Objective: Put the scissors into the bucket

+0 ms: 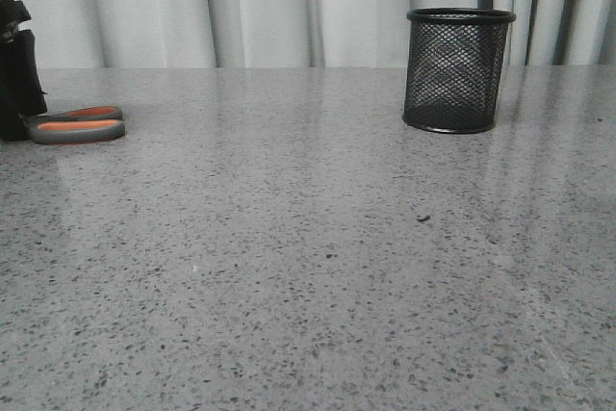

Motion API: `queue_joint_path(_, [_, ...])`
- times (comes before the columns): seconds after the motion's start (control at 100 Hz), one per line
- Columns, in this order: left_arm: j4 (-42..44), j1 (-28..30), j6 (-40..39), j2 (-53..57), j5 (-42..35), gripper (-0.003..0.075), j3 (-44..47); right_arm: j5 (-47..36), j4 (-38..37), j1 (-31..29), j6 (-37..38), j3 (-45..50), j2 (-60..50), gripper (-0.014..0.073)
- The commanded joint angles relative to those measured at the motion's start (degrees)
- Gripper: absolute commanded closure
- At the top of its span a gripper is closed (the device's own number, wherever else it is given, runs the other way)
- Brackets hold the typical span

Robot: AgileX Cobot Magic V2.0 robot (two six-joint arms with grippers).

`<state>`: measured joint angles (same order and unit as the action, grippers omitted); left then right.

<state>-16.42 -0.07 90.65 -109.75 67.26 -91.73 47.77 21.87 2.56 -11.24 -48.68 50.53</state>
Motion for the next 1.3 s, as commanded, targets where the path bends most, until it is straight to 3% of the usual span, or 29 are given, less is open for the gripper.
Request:
queue_joint_path(0.0, [0.20,-0.40,0.12,0.78,0.59,0.0386,-1.26,-2.38,0.78,0.09,-0.81,-1.99,-0.03,0.0132])
queue_joint_path(0.31, [0.20,-0.44,-0.10,-2.11,5.23,0.0411,-1.26,-2.38,0.78,0.09,-0.81,-1.99,-0.03,0.0132])
queue_joint_path(0.57, [0.20,-0.54,-1.10,-2.34,5.23,0.0740,-1.26,-2.49,0.78,0.09,-1.16,-1.99,-0.03,0.0132])
queue_joint_path(0.89, [0.32,-0.54,-5.25,0.31,5.23,0.0724,-4.07,-2.49,0.78,0.09,-1.16,-1.99,-0.03,0.0132])
queue_joint_path(1.12, [0.57,-0.64,-8.92,9.14,5.23,0.0724,-8.29,-2.60,0.78,0.09,-1.16,-1.99,-0.03,0.0132])
queue_joint_path(1.22, [0.57,-1.51,-9.61,14.53,5.12,0.0724,-9.54,-3.00,3.58,0.09,-2.86,-1.99,-0.03,0.0132])
queue_joint_path(1.29, [0.57,-3.23,-10.75,18.14,5.12,0.0724,-9.91,-3.54,9.85,0.09,-6.62,-1.99,-0.03,0.0132])
